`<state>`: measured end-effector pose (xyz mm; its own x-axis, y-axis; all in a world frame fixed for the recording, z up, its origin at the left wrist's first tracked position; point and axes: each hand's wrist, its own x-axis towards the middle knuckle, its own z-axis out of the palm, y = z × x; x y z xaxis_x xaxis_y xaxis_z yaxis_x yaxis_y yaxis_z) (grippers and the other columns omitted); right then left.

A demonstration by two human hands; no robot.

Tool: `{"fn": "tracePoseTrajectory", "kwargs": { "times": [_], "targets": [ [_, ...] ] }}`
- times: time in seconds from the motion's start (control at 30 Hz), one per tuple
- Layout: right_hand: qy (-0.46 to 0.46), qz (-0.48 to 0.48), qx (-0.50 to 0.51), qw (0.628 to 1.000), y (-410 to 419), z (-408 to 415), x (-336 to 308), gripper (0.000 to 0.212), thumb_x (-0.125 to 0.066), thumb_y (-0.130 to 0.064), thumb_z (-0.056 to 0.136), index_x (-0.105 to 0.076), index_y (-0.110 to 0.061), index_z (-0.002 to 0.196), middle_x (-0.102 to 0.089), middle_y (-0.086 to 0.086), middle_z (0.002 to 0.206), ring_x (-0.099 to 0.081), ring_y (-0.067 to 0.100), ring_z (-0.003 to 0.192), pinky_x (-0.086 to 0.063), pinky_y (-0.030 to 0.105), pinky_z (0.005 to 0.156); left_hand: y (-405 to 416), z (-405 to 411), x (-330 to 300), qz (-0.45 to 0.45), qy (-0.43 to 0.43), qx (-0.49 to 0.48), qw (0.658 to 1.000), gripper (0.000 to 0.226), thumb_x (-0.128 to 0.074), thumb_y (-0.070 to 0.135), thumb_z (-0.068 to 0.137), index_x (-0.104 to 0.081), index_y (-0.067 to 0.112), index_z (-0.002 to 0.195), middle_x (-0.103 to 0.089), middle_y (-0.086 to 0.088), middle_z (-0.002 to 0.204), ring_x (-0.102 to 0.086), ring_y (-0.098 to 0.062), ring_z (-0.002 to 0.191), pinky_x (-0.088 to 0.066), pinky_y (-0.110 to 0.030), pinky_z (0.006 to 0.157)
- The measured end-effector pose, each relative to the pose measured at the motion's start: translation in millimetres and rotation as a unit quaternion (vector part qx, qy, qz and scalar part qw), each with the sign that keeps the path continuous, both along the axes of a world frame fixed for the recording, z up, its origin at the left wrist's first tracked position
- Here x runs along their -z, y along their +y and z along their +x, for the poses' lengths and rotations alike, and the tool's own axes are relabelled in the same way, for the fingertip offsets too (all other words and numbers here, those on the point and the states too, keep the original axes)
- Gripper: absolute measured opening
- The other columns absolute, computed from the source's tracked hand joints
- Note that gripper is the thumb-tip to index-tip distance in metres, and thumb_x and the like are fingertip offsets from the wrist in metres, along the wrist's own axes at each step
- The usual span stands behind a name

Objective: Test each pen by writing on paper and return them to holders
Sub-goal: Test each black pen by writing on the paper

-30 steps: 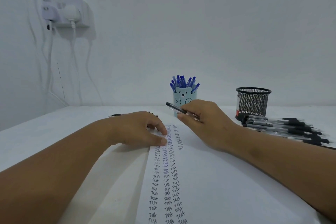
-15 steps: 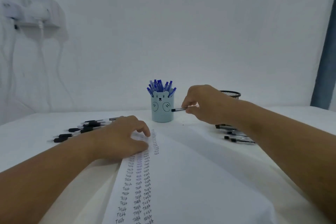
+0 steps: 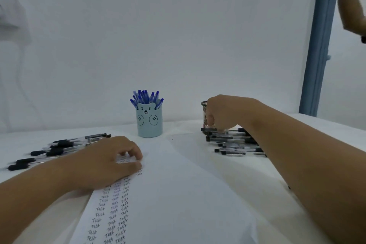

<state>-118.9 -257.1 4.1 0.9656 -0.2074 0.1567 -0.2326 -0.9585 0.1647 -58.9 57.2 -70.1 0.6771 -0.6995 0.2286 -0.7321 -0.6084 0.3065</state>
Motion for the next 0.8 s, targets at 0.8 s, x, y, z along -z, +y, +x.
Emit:
{"fn": "tracePoseTrajectory", "kwargs": {
  "times": [0.8],
  "targets": [
    [-0.079, 0.125, -0.280, 0.948, 119, 16, 78, 0.024, -0.051, -0.044, 0.099, -0.068, -0.030, 0.108, -0.064, -0.012, 0.112, -0.055, 0.013, 0.108, -0.049, 0.041, 0.094, 38, 29, -19, -0.020, -0.027, -0.095, 0.995, 0.022, -0.070, 0.019, 0.091, -0.068, 0.036, 0.104, -0.060, 0.013, 0.117, -0.055, -0.007, 0.110, -0.037, -0.009, 0.084]
  ]
}}
